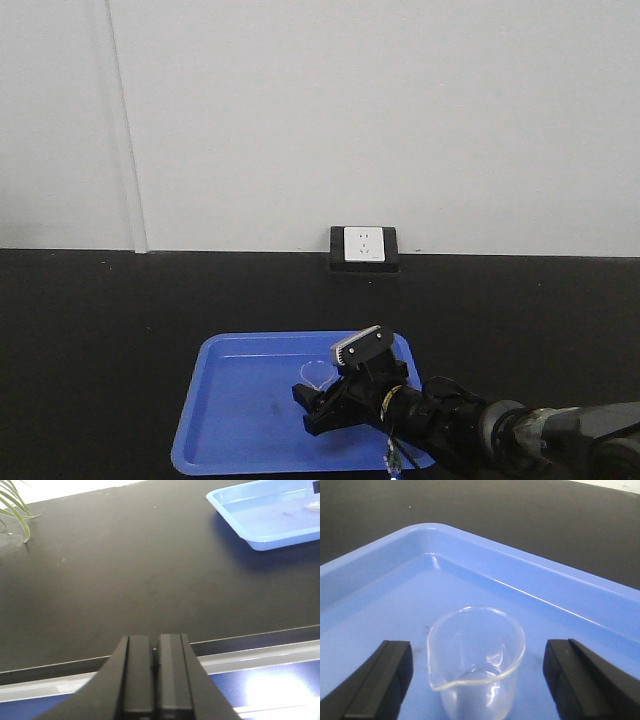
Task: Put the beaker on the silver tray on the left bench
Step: 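Close the right gripper on the beaker's sides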
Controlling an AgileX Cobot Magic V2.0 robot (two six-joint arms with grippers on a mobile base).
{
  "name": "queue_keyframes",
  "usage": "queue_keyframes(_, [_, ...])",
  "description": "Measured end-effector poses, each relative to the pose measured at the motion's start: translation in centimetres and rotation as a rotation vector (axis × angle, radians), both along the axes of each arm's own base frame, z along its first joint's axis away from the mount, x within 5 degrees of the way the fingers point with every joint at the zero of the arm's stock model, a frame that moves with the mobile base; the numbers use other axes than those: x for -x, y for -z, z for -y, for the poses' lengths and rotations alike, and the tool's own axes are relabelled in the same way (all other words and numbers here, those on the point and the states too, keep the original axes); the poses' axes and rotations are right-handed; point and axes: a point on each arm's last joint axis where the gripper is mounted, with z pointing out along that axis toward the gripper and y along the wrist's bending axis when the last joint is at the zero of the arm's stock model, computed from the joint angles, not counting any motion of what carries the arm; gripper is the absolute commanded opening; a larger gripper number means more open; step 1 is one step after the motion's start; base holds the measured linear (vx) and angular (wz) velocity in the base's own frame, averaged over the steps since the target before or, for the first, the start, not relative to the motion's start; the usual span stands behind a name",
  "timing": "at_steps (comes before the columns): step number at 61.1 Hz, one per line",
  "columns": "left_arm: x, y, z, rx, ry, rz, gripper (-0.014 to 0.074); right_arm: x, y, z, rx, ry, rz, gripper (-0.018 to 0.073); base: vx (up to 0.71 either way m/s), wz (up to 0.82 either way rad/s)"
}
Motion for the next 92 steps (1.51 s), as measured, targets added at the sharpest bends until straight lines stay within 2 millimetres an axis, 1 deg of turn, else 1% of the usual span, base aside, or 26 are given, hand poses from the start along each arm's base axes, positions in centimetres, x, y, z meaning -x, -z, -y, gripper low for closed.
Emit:
queue_keyframes(39, [0.0,0.0,0.0,0.0,0.0,0.0,0.0001,0.0,0.0,0.0,-0.001,0.001,0.0,0.0579,0.0,0.0])
queue_keyframes(55, [0.0,0.0,0.0,0.0,0.0,0.0,0.0001,-0.16,-0.09,0.15,-0.033,0.037,-0.012,0.0576,0.0,0.0])
queue_keyframes(69, [0.0,0.0,0.0,0.0,0.0,0.0,0.0001,-0.32,0.39,-0.3,-0.025,0.032,-0.018,0.0531,0.0,0.0])
queue_keyframes(79, [0.0,0.0,0.0,0.0,0.0,0.0,0.0001,-0.46,0.21,-0.74,-0.021,0.039,-0.03,0.0487,0.0,0.0])
queue_keyframes(88, [0.0,0.0,0.0,0.0,0.0,0.0,0.0001,-0.45,0.28,-0.76,-0.021,0.046,-0.042,0.0438,0.0,0.0])
queue_keyframes(92, [0.0,0.0,0.0,0.0,0.0,0.0,0.0001,-0.45,0.27,-0.76,-0.023,0.046,-0.043,0.0399,0.0,0.0])
